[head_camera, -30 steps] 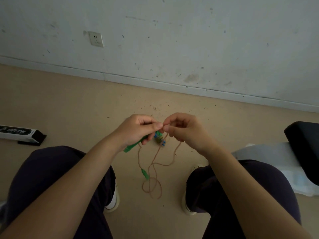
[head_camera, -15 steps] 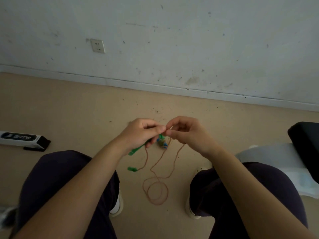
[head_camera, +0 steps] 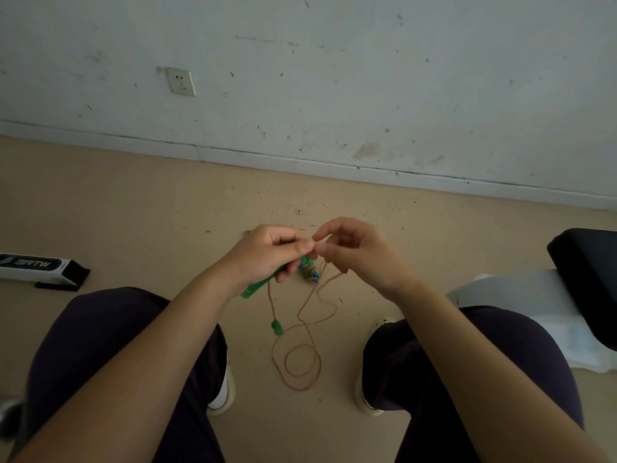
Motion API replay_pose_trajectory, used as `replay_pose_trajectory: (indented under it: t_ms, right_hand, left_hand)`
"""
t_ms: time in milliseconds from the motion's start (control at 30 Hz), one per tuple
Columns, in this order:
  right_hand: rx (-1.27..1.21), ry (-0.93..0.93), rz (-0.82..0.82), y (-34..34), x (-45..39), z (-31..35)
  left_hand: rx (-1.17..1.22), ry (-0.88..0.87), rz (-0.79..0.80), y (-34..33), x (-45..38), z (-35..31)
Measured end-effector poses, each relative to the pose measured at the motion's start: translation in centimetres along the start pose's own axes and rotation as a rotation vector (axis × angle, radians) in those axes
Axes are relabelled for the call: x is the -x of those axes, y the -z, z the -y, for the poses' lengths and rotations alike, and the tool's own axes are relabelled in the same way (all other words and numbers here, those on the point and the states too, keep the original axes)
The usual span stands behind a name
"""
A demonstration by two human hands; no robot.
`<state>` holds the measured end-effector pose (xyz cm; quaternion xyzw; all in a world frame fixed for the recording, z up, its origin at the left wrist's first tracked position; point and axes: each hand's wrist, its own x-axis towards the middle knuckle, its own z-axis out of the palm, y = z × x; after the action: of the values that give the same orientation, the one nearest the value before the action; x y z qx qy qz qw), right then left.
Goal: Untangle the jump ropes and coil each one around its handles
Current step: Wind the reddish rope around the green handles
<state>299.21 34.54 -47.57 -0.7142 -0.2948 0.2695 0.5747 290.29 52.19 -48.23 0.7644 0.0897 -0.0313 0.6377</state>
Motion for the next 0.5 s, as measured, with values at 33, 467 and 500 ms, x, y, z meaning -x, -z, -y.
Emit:
replay_pose_trajectory:
  t_ms: [33, 467, 500]
  right_hand:
    - [0.014, -0.001, 0.005, -0.3, 0.0, 0.1]
    - [-0.016, 0.007, -0.009, 0.3, 0.0, 0.0]
    - [0.011, 0.005, 0.003, -0.1, -0.1, -0.1]
  left_hand:
    - [-0.005, -0.001, 0.011, -0.1, 0.0, 0.1]
    - [0.006, 0.012, 0.000, 0.3, -0.1, 0.0]
    - [0.011, 0.009, 0.016, 0.1, -0.1, 0.0]
